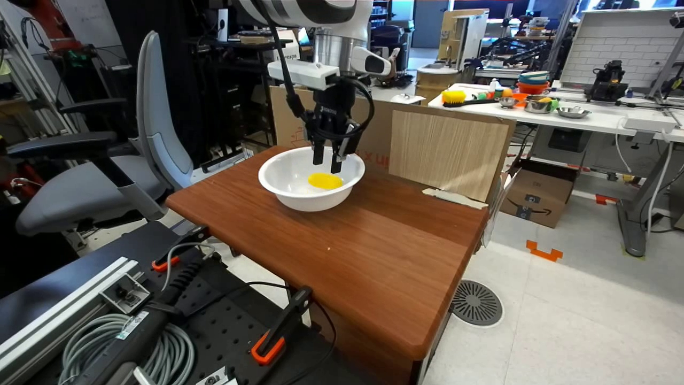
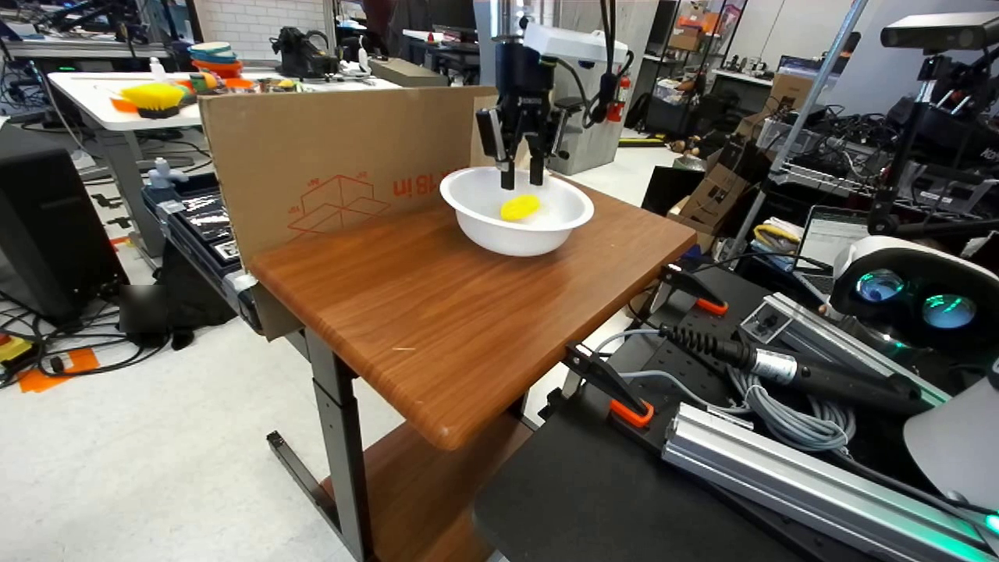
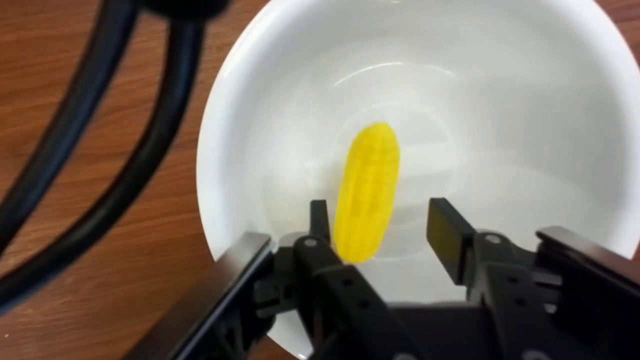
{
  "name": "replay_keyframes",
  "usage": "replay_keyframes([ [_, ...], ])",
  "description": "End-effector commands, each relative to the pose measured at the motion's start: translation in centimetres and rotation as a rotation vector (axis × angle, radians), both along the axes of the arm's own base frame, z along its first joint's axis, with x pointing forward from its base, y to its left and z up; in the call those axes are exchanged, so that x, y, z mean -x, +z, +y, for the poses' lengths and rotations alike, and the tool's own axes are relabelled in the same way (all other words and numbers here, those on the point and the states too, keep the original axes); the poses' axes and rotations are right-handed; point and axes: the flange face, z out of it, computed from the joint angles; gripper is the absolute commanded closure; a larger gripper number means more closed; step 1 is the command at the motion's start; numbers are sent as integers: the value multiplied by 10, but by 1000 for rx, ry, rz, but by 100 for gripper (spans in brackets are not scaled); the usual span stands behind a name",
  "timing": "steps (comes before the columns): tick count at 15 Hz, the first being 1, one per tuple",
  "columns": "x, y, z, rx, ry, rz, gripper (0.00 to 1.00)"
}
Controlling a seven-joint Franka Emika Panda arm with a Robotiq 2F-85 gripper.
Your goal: Put the yellow thing in the bowl
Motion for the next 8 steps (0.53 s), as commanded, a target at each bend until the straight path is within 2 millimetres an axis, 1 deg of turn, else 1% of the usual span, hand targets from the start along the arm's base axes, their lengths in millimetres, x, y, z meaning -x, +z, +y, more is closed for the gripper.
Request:
replay_keyframes([
  [1,-7,5,-2,7,-16,-6,12],
  [3,-3,13,-1,16,-21,-10,0],
  [7,9,34,-6,24,-26,-34,0],
  [8,14,42,-9,25,-32,-42,0],
])
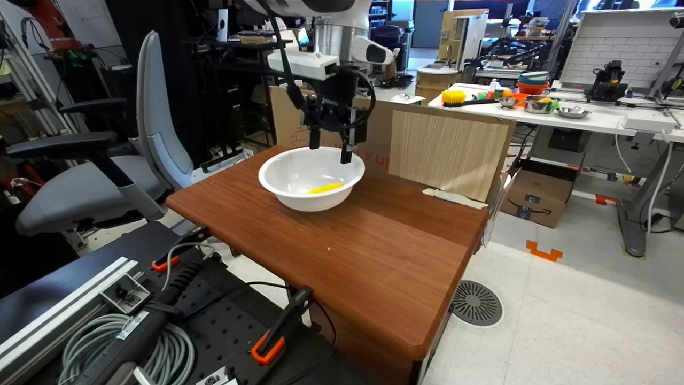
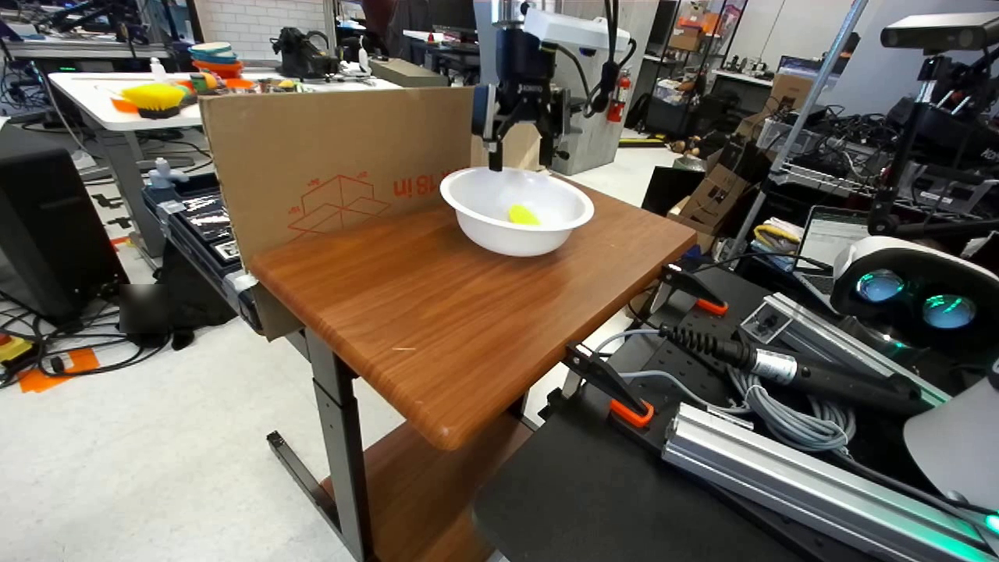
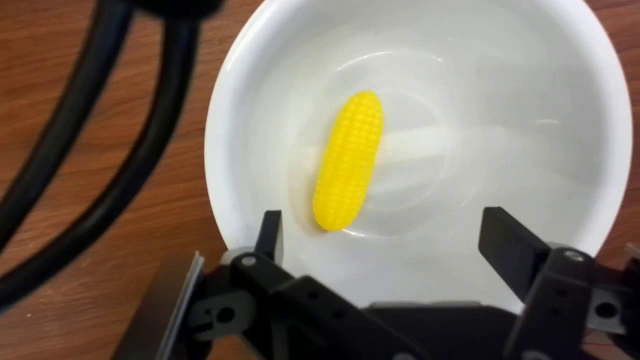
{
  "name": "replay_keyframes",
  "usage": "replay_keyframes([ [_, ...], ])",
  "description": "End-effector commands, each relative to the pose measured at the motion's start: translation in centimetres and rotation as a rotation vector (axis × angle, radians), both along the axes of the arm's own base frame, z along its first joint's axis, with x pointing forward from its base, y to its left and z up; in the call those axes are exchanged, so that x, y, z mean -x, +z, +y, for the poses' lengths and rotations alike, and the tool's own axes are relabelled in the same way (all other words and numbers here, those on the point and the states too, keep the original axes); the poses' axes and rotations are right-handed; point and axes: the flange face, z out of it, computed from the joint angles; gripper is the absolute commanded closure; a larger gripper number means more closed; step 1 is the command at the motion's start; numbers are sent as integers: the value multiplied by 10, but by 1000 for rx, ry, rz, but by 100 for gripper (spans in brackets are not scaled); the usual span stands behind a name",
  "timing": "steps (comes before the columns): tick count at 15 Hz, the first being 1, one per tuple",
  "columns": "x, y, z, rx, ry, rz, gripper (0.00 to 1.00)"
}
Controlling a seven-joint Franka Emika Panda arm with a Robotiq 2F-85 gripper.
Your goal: Put the yellow thing in the bowl
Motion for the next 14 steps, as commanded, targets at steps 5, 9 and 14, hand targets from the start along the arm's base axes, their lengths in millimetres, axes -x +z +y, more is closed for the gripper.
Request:
replay_keyframes([
  [5,15,36,-14,15,-18,-37,0],
  [9,16,30,-12,14,-15,-26,0],
  [14,16,29,-12,14,-15,-25,0],
])
